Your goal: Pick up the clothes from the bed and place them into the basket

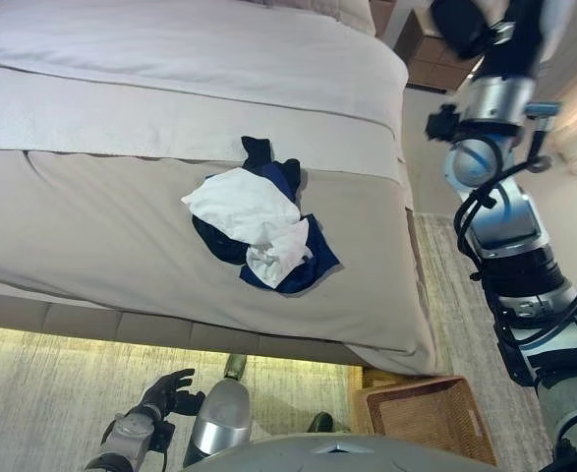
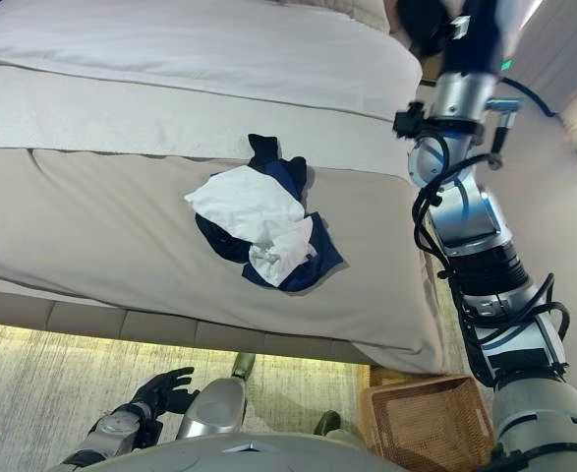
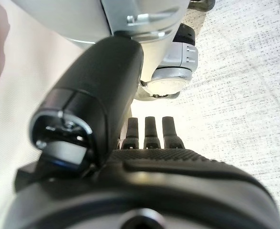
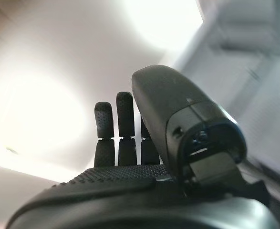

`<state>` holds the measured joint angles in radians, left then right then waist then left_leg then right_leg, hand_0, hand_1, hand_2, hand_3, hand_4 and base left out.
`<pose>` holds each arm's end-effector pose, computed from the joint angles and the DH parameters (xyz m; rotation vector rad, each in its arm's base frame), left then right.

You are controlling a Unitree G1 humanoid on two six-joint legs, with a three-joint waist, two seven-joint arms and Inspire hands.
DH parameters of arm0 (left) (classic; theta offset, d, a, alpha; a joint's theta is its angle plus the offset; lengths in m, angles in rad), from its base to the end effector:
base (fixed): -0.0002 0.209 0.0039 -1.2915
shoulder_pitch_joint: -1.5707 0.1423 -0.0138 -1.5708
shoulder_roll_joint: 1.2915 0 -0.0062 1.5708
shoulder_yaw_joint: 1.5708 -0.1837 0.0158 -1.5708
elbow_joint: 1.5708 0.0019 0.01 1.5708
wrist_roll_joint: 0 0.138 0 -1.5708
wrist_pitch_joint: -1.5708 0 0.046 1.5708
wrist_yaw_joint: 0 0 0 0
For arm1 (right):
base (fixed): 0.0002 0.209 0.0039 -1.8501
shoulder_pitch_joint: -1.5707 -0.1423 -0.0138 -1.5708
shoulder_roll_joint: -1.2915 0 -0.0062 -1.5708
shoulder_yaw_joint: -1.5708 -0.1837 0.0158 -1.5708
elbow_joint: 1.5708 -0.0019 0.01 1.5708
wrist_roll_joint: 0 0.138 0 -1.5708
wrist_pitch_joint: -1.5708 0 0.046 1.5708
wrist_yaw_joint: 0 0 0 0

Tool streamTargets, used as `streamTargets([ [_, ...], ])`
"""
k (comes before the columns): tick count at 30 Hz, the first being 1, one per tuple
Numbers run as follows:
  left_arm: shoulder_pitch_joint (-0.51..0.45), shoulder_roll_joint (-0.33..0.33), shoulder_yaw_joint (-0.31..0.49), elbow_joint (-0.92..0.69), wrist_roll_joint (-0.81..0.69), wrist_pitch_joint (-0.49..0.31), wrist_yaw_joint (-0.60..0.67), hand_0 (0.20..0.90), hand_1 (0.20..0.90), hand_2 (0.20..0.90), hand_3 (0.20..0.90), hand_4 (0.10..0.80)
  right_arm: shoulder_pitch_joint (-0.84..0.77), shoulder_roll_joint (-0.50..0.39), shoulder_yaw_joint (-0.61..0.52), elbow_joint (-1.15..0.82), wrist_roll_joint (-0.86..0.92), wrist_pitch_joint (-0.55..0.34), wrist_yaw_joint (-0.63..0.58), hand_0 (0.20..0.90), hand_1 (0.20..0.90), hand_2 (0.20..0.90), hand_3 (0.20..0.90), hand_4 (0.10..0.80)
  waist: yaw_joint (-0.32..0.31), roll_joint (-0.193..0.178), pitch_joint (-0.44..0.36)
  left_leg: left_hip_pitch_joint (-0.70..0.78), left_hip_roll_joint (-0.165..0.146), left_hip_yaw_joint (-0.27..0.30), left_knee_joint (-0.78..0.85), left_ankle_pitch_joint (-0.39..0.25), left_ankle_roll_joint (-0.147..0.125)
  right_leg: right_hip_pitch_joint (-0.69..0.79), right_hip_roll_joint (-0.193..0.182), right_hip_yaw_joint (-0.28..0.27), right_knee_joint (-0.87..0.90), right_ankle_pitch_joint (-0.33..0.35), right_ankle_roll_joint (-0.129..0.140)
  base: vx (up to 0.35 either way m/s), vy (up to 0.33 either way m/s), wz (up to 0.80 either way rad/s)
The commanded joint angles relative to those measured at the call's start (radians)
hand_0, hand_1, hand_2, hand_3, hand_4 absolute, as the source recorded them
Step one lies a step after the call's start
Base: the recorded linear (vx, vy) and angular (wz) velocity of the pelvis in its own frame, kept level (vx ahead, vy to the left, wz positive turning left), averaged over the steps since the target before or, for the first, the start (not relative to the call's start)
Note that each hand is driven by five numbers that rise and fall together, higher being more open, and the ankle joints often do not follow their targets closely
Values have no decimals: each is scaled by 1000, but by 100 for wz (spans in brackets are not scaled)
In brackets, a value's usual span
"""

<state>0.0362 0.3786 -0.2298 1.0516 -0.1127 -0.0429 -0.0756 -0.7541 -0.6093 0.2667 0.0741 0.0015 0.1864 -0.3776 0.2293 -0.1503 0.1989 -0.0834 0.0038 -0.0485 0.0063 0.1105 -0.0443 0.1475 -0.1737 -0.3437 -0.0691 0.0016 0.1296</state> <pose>0.0887 0.2564 -0.0964 0.3167 1.0783 -0.0198 0.3018 -0.1746 0.2188 -0.5989 -0.5561 -0.2208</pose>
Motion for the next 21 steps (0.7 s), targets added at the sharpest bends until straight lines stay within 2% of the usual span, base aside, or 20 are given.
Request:
streamTargets([
  [1,2,-37,-46,-2,12,2,-51,900,900,900,900,800,12,-44,78,76,-44,39,278,900,900,900,900,800,17,29,-42,155,-23,56,-55,-168,64,-31,35,-35,67,-8,-22,36,-12,0],
  [4,-14,-34,-59,14,12,6,-46,900,900,900,900,800,-32,4,142,261,-107,24,336,900,900,900,900,800,43,18,-28,158,-28,41,-44,-168,64,-5,34,-55,65,-8,-26,58,6,4],
  [9,-25,-17,-67,9,11,9,-43,900,900,900,900,800,-91,67,206,412,-135,56,301,900,900,900,900,800,96,21,4,142,-37,-1,-34,-158,67,9,26,-82,76,-5,-19,30,31,25],
  [16,-78,25,-60,-25,-26,4,-38,900,900,900,900,800,-196,118,258,596,-142,116,259,900,900,900,900,800,169,28,86,47,-50,-62,-8,-136,68,-39,19,-107,115,-5,-24,-103,17,29],
  [21,-130,42,-63,-27,-62,-15,-29,900,900,900,900,800,-284,139,251,824,-106,152,256,900,900,900,900,800,219,37,146,-11,-52,-104,-6,-131,59,-76,23,-117,145,-29,-30,-90,-18,28],
])
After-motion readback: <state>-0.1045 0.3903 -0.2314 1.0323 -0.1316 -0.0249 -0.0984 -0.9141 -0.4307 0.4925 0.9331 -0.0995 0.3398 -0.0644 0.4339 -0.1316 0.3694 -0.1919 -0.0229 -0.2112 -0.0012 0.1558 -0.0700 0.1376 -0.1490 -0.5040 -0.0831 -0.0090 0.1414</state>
